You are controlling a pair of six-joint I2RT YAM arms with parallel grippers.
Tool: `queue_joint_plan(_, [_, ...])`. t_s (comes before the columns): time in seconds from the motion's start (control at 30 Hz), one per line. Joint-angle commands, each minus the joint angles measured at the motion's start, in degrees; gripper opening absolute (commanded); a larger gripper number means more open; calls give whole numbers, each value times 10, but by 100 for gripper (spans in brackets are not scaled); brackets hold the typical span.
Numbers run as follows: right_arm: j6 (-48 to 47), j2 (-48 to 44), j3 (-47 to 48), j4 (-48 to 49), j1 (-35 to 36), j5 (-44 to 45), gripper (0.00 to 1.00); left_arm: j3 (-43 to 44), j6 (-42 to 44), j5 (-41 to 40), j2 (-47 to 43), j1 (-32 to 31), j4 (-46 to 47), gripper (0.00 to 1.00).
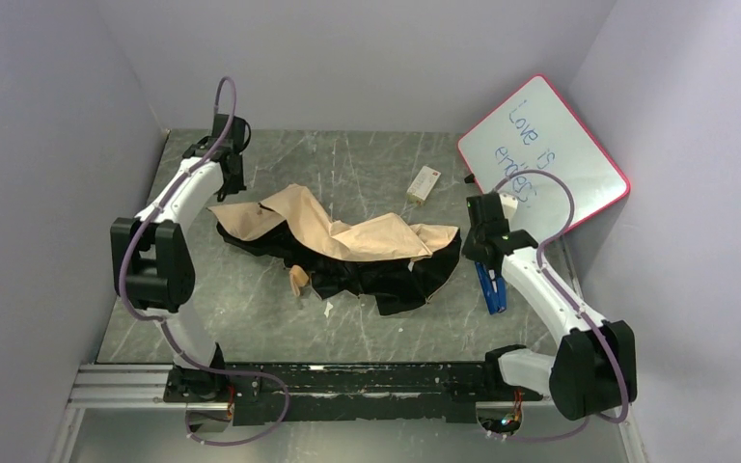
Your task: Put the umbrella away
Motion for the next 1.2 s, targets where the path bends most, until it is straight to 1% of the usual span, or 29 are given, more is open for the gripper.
queue_joint_plan(0.0, [27,-32,-34,30,-4,-42,0,-10,14,-64,22,9,-11,5])
queue_joint_plan(0.13, [32,-26,-68,47,-4,-85,0,-20,13,-81,61,9,-12,5])
queue_joint_plan(0.23, [32,-17,-83,62,-4,-111,0,-18,14,-69,88,9,-9,5])
queue_joint_plan(0.33, [30,-8,-89,78,-4,-165,0,-21,17,-55,114,9,0,5])
queue_joint_plan(0.43, [39,6,-100,98,-2,-219,0,-24,26,-24,139,9,5,5])
queue_joint_plan(0.5, [47,15,-107,109,3,-231,0,-15,28,0,159,9,-3,5])
queue_joint_plan(0.6, [58,24,-115,122,18,-240,0,-15,31,58,178,4,-6,5])
queue_joint_plan(0.8, [92,30,-130,152,67,-244,0,-47,35,112,186,-33,-1,5])
queue_joint_plan(0.93, [120,42,-134,187,115,-245,0,-77,24,181,156,-64,13,5])
queue_joint_plan(1.03, [139,68,-126,207,158,-237,0,-102,11,227,129,-96,33,5])
queue_joint_plan(1.17, [166,109,-114,238,208,-235,0,-118,-11,285,107,-154,58,5])
